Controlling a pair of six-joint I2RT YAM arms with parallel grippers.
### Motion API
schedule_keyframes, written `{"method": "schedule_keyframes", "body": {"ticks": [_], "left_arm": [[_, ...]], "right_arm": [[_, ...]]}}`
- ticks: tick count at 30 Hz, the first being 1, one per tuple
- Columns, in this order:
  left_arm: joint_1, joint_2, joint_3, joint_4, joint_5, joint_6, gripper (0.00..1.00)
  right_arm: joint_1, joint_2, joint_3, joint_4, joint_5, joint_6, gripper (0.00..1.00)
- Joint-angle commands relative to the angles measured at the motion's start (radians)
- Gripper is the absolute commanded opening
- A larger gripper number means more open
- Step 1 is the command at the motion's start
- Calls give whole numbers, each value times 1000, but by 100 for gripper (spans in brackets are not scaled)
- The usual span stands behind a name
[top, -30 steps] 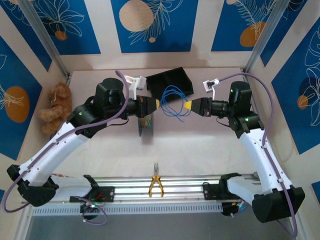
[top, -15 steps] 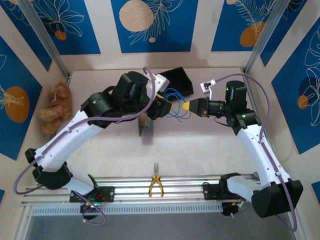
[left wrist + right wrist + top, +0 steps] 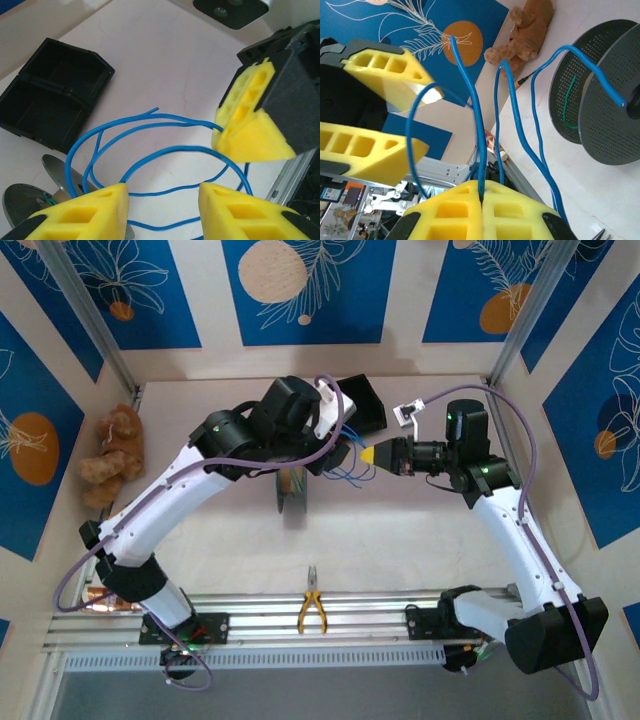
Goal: Wrap the cables
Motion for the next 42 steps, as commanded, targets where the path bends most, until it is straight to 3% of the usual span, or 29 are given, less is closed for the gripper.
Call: {"method": "schedule_keyframes", "body": {"ticks": [1, 9, 15, 24, 31, 42], "left_arm": [[15, 5, 29, -19, 1, 14, 41], [29, 4, 5, -19, 12, 5, 40], [54, -30, -17, -2, 5, -11, 44], [107, -93, -46, 51, 145, -58, 46], [143, -113, -90, 74, 187, -76, 51], [165, -74, -107, 66, 284, -81, 45]], "right_arm": [[19, -2, 37, -33, -42, -42, 0], [37, 3, 55, -56, -40, -61, 0], [38, 2, 71, -83, -39, -75, 0], [37, 23, 84, -107, -27, -79, 0], [37, 35, 89, -109, -33, -76, 0], [43, 36, 96, -115, -42, -74, 0]]}}
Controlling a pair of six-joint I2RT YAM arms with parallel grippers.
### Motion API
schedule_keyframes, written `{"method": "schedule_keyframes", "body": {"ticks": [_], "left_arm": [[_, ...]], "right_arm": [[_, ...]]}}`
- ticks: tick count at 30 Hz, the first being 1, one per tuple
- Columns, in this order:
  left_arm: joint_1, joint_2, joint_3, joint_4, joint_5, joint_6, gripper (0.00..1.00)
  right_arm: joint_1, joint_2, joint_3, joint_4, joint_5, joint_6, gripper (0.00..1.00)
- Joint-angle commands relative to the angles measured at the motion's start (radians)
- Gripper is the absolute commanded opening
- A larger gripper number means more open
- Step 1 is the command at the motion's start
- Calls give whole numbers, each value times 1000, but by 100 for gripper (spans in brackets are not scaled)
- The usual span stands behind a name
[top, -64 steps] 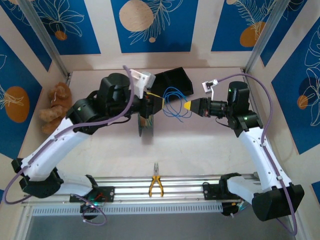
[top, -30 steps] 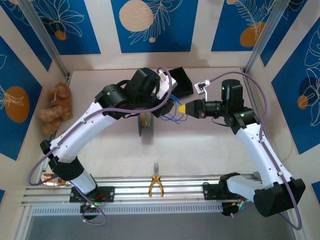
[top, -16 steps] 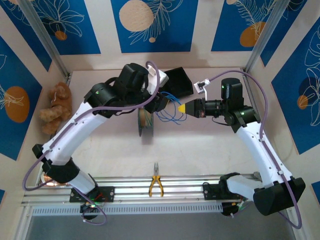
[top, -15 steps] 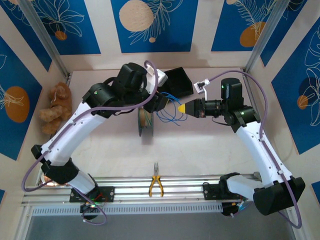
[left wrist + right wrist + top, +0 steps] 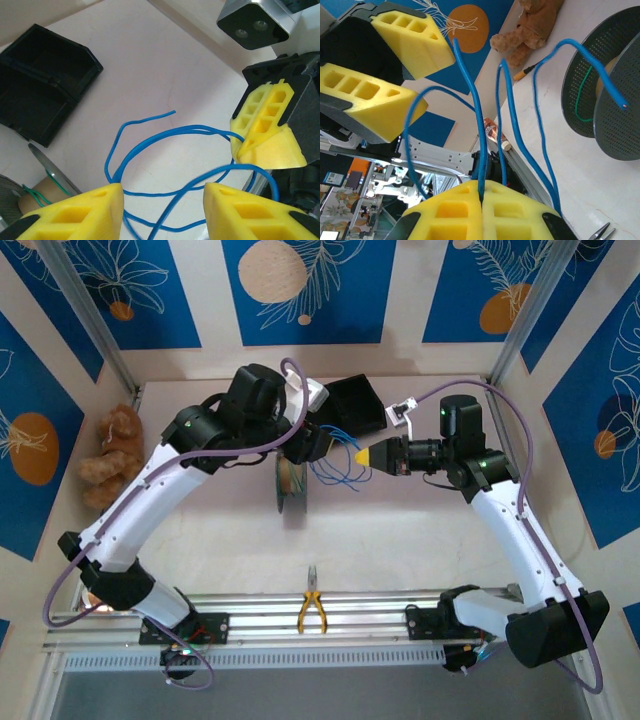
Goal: Wrap the cables
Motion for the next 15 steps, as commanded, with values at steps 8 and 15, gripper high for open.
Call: {"method": "schedule_keyframes", "body": {"ticks": [8, 15], "left_arm": [[10, 31, -2, 3, 51, 7, 45], [10, 54, 22, -29, -15, 33, 51]], "right_arm": [[15, 5, 30, -22, -33, -12, 0], [19, 4, 32, -32, -37, -20, 0]]}}
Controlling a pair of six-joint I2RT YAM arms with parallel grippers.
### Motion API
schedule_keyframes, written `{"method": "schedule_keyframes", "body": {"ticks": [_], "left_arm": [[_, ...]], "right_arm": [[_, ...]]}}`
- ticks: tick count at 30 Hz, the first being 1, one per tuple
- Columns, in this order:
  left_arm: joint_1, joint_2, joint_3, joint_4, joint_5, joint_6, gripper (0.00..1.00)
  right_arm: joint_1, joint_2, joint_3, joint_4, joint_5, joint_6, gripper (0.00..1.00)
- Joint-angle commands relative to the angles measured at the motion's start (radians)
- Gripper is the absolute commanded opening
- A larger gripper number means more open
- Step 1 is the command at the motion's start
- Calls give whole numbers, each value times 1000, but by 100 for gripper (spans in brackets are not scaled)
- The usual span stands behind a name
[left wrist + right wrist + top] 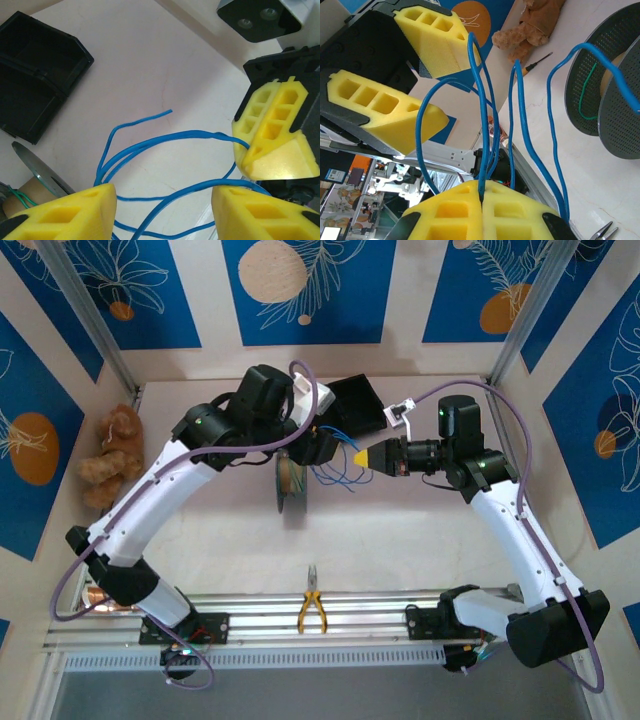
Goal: Wrap the cables
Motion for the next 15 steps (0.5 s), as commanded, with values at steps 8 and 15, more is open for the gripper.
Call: {"method": "schedule_keyframes", "body": {"ticks": [8, 15], "left_arm": [[10, 15, 14, -23, -17, 28, 22], [12, -33, 13, -12, -77, 22, 0]], "right_arm": [[1, 7, 41, -44, -13, -14, 0], [-36, 21, 40, -86, 40, -15, 0]]}}
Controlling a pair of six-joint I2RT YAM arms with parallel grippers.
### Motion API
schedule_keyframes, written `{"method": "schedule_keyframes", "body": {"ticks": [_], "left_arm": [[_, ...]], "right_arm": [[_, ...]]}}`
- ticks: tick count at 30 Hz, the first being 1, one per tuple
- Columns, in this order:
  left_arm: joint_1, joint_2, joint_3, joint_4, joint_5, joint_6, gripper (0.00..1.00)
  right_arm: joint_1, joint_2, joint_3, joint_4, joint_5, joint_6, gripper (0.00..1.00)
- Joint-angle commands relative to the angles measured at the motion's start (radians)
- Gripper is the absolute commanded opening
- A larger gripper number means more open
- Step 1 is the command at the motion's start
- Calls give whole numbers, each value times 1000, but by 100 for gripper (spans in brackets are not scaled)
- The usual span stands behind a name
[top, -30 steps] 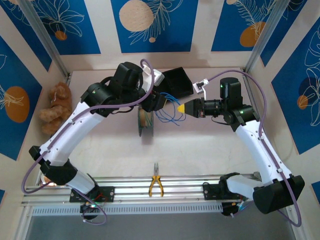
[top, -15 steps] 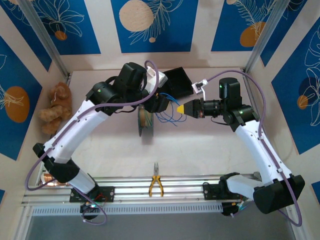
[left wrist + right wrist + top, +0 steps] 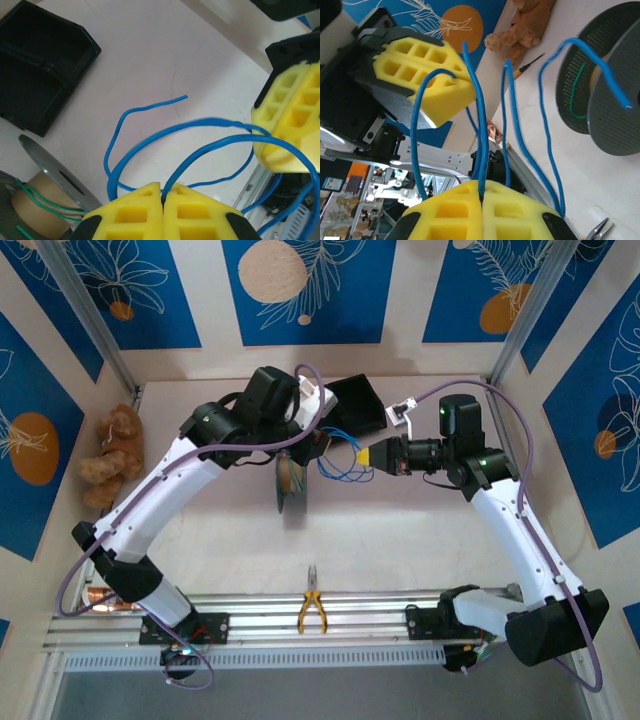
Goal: Wrap the cables
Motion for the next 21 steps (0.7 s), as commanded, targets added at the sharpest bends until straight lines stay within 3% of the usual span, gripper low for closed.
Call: {"method": "schedule_keyframes", "body": {"ticks": [1, 7, 21], "left_arm": [[10, -60, 12, 7, -65, -4, 0], [40, -138, -25, 36, -148, -19, 0], [166, -247, -119, 44, -192, -24, 0]], "right_arm": [[-23, 11, 24, -64, 32, -22, 0], [-79, 10, 5, -126, 101, -45, 0], [-185, -32, -25, -195, 141, -80, 0]]}}
